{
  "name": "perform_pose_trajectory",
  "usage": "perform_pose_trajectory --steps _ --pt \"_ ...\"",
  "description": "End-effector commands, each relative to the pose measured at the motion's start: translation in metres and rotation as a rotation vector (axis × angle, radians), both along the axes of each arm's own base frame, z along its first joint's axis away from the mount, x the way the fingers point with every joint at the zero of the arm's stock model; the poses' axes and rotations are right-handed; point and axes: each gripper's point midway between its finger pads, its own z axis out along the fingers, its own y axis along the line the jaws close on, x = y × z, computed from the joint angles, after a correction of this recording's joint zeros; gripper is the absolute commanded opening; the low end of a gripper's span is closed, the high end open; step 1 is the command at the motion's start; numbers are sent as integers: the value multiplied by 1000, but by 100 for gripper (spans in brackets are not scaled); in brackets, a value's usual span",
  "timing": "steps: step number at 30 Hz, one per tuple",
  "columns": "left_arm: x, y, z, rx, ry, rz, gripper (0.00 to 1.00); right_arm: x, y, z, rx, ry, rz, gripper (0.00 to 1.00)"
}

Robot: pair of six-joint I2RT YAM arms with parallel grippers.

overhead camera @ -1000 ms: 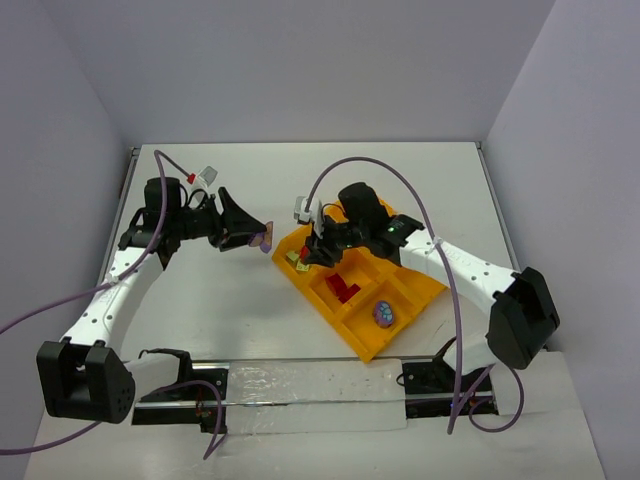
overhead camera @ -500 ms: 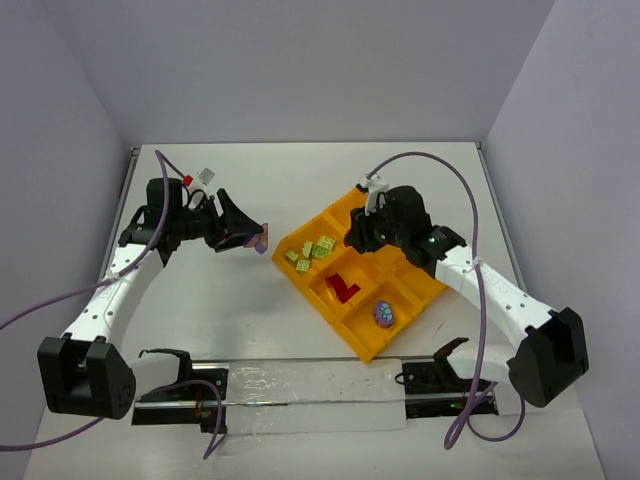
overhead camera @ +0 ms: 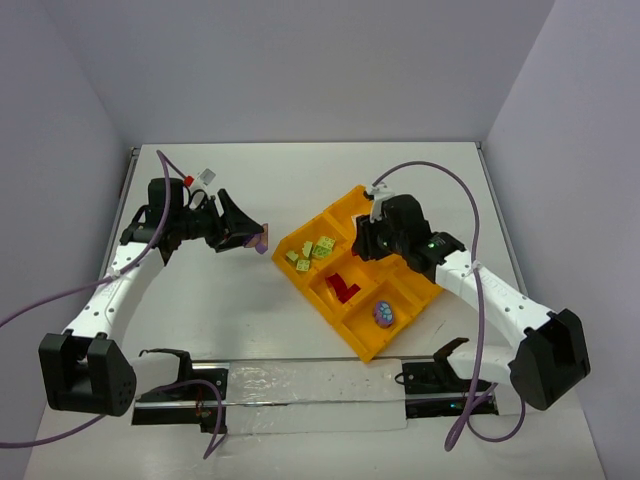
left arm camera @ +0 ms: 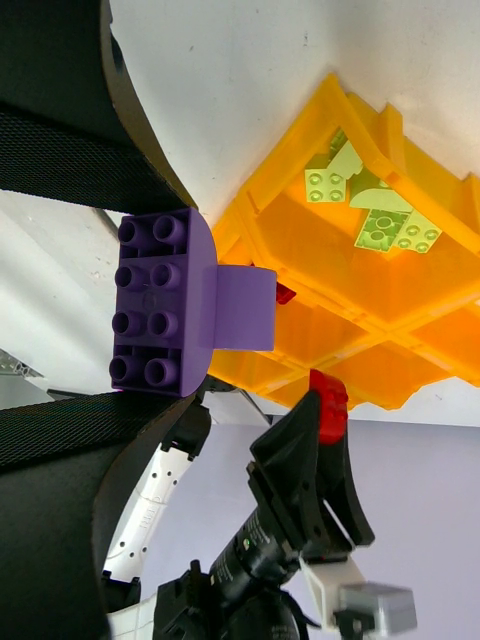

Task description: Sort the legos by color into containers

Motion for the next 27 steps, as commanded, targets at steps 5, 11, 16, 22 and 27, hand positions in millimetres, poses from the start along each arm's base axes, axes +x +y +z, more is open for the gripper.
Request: perform_pose_trajectory --steps 5,11,16,22,27 --pt "12 -1 26 -16 -89 -2 0 -8 10 -11 -42 46 48 66" --pt "12 -1 26 -19 -84 -5 0 0 23 25 -31 -21 74 70" --pt "11 -1 27 -18 -89 -8 0 1 48 60 33 -79 157 68" --pt "11 -1 27 -24 -89 2 0 -10 101 103 143 -130 318 68" --pt "14 2 30 -16 -88 46 0 -14 142 122 274 -128 294 68"
